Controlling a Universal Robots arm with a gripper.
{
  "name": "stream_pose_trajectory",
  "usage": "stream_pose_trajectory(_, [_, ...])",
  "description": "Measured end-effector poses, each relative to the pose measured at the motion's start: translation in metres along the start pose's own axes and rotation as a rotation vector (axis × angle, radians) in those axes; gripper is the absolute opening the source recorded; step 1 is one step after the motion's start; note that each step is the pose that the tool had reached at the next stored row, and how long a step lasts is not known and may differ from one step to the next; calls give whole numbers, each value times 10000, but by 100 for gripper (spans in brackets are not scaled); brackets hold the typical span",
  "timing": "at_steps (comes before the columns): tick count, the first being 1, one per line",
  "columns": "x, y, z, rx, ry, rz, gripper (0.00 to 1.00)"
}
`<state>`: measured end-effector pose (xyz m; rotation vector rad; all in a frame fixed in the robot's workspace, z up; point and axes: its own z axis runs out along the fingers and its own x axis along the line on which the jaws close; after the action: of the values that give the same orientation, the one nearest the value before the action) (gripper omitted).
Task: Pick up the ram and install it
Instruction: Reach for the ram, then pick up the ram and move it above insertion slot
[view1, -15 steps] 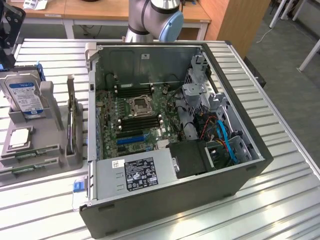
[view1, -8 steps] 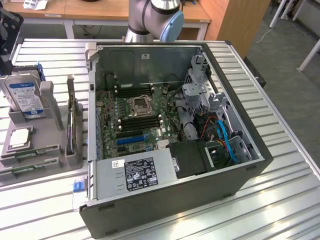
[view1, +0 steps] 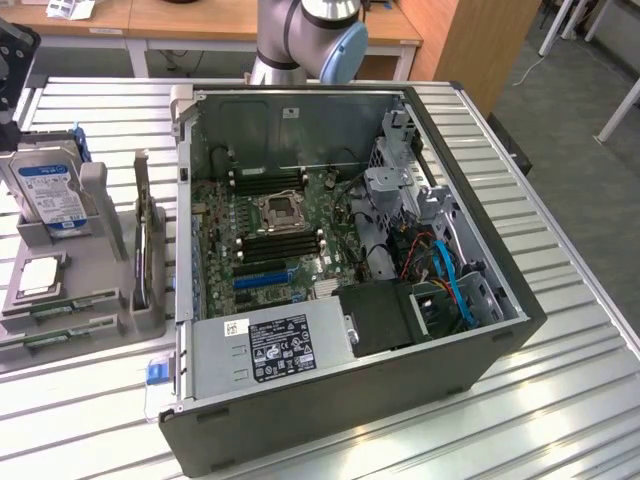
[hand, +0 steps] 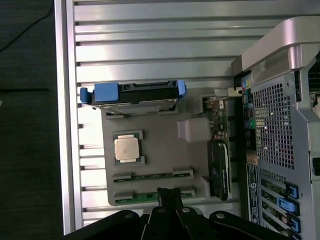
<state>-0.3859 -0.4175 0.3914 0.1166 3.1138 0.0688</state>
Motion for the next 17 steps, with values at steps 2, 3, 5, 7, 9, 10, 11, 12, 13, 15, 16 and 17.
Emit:
stream_pose_trajectory(2, [17,-1,0,0,0,1,10])
stream_pose_trajectory(3, [16,-1,-1,0,0,-1,10])
stream_pose_trajectory(5, [17,-2,0,0,0,-1,10])
stream_pose_trajectory(7, [18,-14,0,-1,0,-1,10])
stream_pose_trajectory(9, [17,-18,-1,0,0,1,10])
stream_pose_trajectory(10, [17,-18,-1,0,0,1,10])
stream_pose_trajectory(11, [17,-18,-1,-1,-1,1,10])
stream_pose_trajectory(12, [17,-19,-1,0,0,0,10])
stream_pose_trajectory(13, [17,-19,-1,0,0,0,10])
stream_pose_trajectory(15, [17,-19,-1,0,0,0,10])
stream_pose_trajectory(16, [17,-19,-1,0,0,0,10])
stream_pose_trajectory(17, [17,-19,-1,-1,0,0,10])
